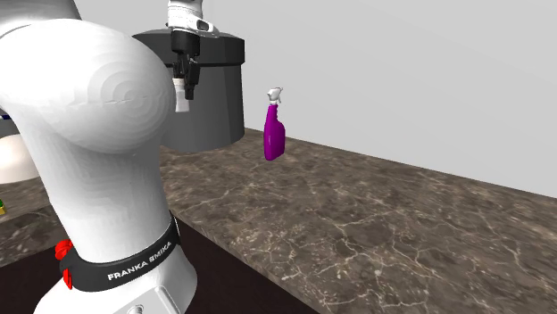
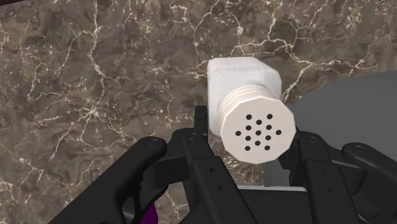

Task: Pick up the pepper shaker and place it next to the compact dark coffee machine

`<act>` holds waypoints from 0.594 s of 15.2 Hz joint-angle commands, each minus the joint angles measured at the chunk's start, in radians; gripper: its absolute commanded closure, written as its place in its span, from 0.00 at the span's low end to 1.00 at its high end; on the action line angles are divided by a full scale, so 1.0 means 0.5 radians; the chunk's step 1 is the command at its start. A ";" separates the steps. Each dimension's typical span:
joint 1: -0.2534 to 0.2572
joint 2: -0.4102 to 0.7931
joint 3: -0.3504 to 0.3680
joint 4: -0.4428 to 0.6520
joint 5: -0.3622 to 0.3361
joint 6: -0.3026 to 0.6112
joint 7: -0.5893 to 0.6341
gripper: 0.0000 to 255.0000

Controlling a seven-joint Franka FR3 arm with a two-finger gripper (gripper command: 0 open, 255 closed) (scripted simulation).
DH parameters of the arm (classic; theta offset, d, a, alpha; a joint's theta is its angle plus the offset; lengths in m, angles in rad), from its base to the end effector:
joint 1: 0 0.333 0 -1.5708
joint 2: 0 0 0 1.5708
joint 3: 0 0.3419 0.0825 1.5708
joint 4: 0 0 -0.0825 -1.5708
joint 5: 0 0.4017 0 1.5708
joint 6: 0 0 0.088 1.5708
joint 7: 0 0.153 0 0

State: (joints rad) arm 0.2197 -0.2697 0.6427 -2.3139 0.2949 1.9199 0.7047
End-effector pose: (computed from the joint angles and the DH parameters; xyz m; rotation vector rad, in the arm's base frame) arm 0.2724 0.3704 0.3867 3.0896 0.0022 -0.2982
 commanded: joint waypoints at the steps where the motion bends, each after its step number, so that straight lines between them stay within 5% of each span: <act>1: -0.004 0.034 0.013 -0.031 -0.009 0.063 0.003 1.00; 9: -0.012 0.166 0.064 -0.150 -0.045 0.303 0.026 1.00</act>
State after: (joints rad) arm 0.2145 -0.1970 0.6713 -2.3846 0.2764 2.0570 0.7145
